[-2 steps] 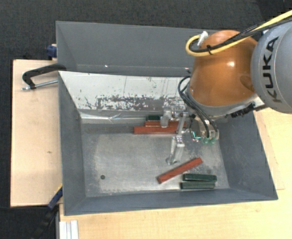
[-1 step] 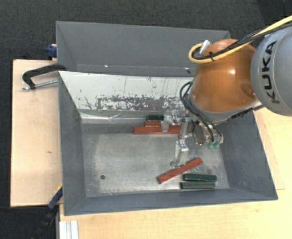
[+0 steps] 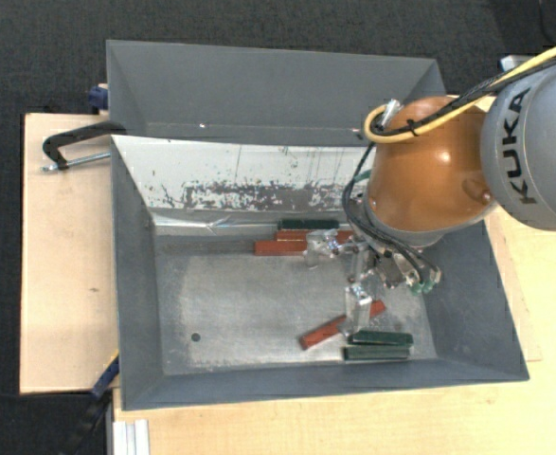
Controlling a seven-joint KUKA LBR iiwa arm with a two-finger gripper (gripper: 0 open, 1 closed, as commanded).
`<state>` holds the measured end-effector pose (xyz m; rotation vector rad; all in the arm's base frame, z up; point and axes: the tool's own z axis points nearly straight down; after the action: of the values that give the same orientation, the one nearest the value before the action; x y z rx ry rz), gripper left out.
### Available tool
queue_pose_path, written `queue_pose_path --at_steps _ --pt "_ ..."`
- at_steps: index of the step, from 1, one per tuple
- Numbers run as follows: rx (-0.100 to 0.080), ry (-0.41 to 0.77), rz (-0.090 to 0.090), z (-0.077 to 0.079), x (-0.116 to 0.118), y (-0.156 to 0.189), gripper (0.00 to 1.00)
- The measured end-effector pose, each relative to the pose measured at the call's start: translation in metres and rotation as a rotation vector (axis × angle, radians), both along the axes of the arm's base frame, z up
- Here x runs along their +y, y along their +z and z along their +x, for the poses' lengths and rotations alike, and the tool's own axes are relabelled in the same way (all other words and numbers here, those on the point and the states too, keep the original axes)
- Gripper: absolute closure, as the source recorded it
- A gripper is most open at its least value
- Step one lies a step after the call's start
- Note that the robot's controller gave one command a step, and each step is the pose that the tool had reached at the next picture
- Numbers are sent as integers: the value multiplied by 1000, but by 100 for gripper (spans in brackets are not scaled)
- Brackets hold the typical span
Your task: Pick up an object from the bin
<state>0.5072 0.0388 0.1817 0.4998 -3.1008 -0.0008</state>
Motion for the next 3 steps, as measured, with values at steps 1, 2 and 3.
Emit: queue_pose_path --at_steps 1,2,3 --pt "-10 179 0 -1 -15 -47 0" --pt "-7 315 0 17 -51 -109 100" --pt "-7 315 0 17 -51 -108 100"
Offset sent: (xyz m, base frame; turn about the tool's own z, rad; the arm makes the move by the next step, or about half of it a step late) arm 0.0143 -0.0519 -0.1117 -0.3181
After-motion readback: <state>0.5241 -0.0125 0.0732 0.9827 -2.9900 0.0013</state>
